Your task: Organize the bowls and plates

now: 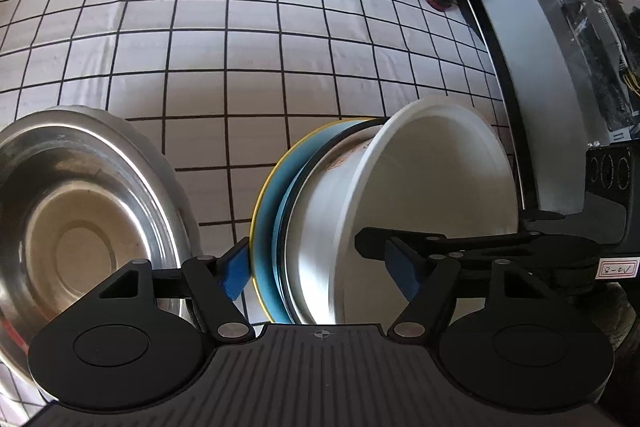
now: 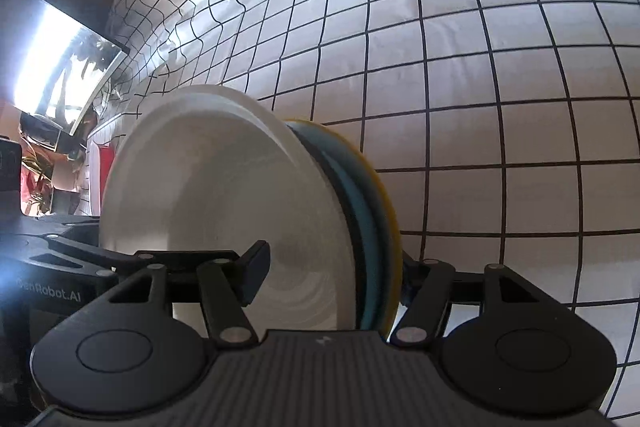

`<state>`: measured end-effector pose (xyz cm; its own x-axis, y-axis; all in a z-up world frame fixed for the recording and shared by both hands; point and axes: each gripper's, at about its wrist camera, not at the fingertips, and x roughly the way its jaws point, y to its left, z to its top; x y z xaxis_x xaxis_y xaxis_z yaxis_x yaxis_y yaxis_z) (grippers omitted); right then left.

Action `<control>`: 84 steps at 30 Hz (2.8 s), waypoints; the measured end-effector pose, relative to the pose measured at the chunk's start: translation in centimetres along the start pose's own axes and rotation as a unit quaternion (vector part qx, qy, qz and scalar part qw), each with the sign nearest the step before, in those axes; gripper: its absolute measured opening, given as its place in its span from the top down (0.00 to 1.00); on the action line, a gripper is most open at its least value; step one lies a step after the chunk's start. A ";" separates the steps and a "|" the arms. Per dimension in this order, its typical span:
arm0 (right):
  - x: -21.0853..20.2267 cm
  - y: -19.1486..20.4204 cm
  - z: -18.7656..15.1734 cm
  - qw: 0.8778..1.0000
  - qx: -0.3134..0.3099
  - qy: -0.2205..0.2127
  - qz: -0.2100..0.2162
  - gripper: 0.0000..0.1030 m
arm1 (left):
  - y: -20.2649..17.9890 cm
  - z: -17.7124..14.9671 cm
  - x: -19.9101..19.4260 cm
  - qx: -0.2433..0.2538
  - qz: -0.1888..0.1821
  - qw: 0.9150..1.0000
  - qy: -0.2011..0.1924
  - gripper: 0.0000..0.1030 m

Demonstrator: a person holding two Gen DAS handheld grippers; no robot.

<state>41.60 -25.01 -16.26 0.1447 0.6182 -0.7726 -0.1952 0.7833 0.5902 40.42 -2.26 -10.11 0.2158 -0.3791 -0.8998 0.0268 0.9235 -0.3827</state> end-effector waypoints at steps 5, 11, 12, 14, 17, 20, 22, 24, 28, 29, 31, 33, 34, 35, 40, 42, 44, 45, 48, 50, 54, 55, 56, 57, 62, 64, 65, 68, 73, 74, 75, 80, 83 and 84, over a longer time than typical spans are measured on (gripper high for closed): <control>0.1 -0.2 0.0 1.000 -0.005 0.007 0.001 0.39 | -0.5 -0.2 0.0 0.018 0.014 1.000 -0.005 0.28; 0.0 -0.3 -0.3 1.000 -0.020 -0.003 -0.005 0.39 | -1.1 -0.3 0.2 0.036 0.029 0.999 -0.009 0.28; 0.0 -0.2 -0.3 1.000 -0.023 -0.004 -0.008 0.39 | -1.1 -0.3 0.2 0.037 0.031 0.999 -0.009 0.28; -0.1 -0.2 -0.3 1.000 -0.023 -0.009 -0.016 0.39 | -1.1 -0.2 0.3 0.041 0.033 0.999 -0.008 0.28; -0.2 -0.3 -0.3 1.000 -0.021 -0.016 -0.017 0.39 | -1.1 -0.3 0.2 0.044 0.031 0.999 -0.009 0.28; -0.2 -0.5 -0.3 0.999 -0.023 -0.017 -0.014 0.39 | -1.2 -0.4 0.1 0.049 0.031 0.998 -0.011 0.28; -0.2 -0.6 -0.3 1.000 -0.020 -0.015 -0.014 0.39 | -1.3 -0.4 0.1 0.054 0.033 0.998 -0.011 0.28; -0.2 -0.4 -0.3 1.000 -0.019 -0.015 -0.015 0.39 | -1.3 -0.4 0.2 0.056 0.033 0.998 -0.010 0.28; -0.2 -0.1 -0.5 0.999 -0.029 -0.018 -0.013 0.39 | -1.1 -0.4 0.1 0.054 0.028 0.998 -0.013 0.28; -0.2 -0.1 -0.5 0.999 -0.030 -0.019 -0.010 0.39 | -1.1 -0.4 0.1 0.054 0.027 0.998 -0.015 0.28; -0.3 0.0 -0.6 0.999 -0.033 -0.021 -0.011 0.39 | -1.2 -0.5 0.0 0.056 0.027 0.998 -0.017 0.28; -0.3 0.0 -0.6 0.999 -0.033 -0.022 -0.009 0.39 | -1.3 -0.5 0.0 0.056 0.025 0.998 -0.019 0.28; -0.3 0.0 -0.5 0.999 -0.033 -0.022 -0.009 0.39 | -1.3 -0.5 0.0 0.056 0.025 0.998 -0.020 0.28; -0.3 0.0 -0.5 0.999 -0.033 -0.023 -0.009 0.39 | -1.3 -0.4 0.0 0.056 0.024 0.998 -0.020 0.28; -0.2 0.0 -0.6 0.999 -0.032 -0.020 -0.012 0.39 | -1.3 -0.4 0.1 0.054 0.025 0.998 -0.023 0.28; -0.2 0.0 -0.5 0.999 -0.028 -0.017 -0.014 0.39 | -1.2 -0.4 0.1 0.049 0.024 0.998 -0.023 0.28; -0.1 0.0 -0.4 1.000 -0.024 -0.010 -0.014 0.39 | -1.0 -0.2 0.2 0.040 0.020 0.999 -0.021 0.28; 0.0 0.0 -0.3 1.000 -0.023 -0.004 -0.013 0.39 | -0.8 -0.2 0.2 0.034 0.015 0.999 -0.021 0.28; 0.2 0.0 -0.2 1.000 -0.013 0.009 -0.006 0.41 | -0.5 -0.1 0.1 0.022 0.006 1.000 -0.020 0.28; 0.2 0.1 0.0 1.000 -0.003 0.013 -0.008 0.41 | -0.4 -0.1 0.1 0.021 0.004 1.000 -0.021 0.28; 0.4 0.2 0.3 0.999 0.017 0.022 -0.015 0.41 | -0.3 -0.1 0.1 0.019 0.000 1.000 -0.018 0.28; 0.5 0.3 0.4 0.999 0.020 0.026 -0.018 0.41 | -0.3 0.0 0.1 0.016 -0.001 1.000 -0.015 0.28; 0.5 0.3 0.6 0.999 0.024 0.030 -0.020 0.41 | -0.3 0.1 0.1 0.013 -0.002 1.000 -0.011 0.28; 0.6 0.3 0.7 0.999 0.028 0.033 -0.022 0.41 | -0.2 0.3 0.1 0.010 -0.002 1.000 -0.008 0.28; 0.6 0.4 0.7 0.998 0.032 0.040 -0.025 0.41 | -0.2 0.4 0.2 0.005 -0.003 1.000 0.002 0.28; 0.6 0.4 0.7 0.998 0.034 0.038 -0.026 0.41 | -0.2 0.4 0.2 -0.001 -0.003 1.000 0.003 0.28; 0.6 0.5 0.6 0.998 0.035 0.037 -0.027 0.41 | -0.2 0.3 0.2 -0.005 -0.003 1.000 0.004 0.28; 0.3 0.6 0.6 0.998 0.034 0.037 -0.028 0.41 | -0.3 0.2 0.0 -0.006 -0.003 1.000 0.005 0.28; -0.2 1.3 0.8 0.998 0.031 0.036 -0.029 0.41 | -0.6 0.1 -1.0 -0.005 -0.004 1.000 0.000 0.28; -0.4 1.5 0.9 0.998 0.031 0.035 -0.030 0.41 | -0.6 0.1 -1.2 -0.006 -0.004 1.000 -0.001 0.28; -0.6 1.8 0.9 0.998 0.031 0.035 -0.031 0.41 | -0.6 0.1 -1.5 -0.007 -0.005 1.000 -0.001 0.28; -1.6 3.4 1.1 0.998 0.029 0.034 -0.033 0.41 | -0.5 0.0 -3.4 -0.009 -0.008 1.000 -0.005 0.28; -2.3 5.0 1.3 0.999 0.025 0.031 -0.037 0.41 | 0.1 0.0 -4.9 -0.015 -0.015 1.000 -0.005 0.28; -2.5 5.7 1.2 0.999 0.024 0.029 -0.038 0.41 | 0.5 0.0 -5.5 -0.015 -0.017 1.000 -0.006 0.28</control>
<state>41.32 -22.07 -10.68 0.1013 0.5536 -0.8266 -0.1380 0.8307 0.5394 39.23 0.25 -5.31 0.2261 -0.4102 -0.8835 0.0045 0.9074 -0.4202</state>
